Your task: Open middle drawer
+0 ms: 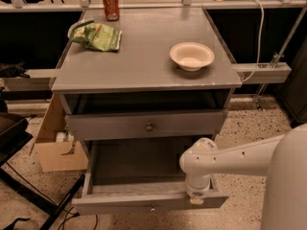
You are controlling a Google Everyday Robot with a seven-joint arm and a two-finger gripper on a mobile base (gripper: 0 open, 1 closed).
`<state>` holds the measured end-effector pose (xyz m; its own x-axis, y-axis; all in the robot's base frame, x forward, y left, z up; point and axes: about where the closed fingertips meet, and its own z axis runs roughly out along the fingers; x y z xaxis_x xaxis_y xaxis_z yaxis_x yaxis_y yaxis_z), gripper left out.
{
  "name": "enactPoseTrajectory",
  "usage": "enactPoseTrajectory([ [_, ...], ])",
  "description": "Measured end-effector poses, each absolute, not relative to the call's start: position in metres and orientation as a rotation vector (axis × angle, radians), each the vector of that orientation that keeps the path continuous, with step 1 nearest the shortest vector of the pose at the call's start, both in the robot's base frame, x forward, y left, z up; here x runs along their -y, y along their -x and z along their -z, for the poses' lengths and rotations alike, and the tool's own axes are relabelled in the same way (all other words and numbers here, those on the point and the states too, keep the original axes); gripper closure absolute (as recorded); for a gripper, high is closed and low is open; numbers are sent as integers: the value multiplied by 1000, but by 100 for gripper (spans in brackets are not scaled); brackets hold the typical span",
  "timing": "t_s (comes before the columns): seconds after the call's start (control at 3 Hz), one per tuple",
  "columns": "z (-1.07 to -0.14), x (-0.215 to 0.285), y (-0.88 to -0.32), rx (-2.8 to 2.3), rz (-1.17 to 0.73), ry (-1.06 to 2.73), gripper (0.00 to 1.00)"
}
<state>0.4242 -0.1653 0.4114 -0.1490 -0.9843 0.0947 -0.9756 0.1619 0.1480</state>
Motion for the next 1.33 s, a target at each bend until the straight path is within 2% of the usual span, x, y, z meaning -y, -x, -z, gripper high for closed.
enactPoseTrajectory([
  [1.0,-411,165,-424,2260,77,-1930,12],
  [1.33,-433,169,-429,2287,63,-1951,0],
])
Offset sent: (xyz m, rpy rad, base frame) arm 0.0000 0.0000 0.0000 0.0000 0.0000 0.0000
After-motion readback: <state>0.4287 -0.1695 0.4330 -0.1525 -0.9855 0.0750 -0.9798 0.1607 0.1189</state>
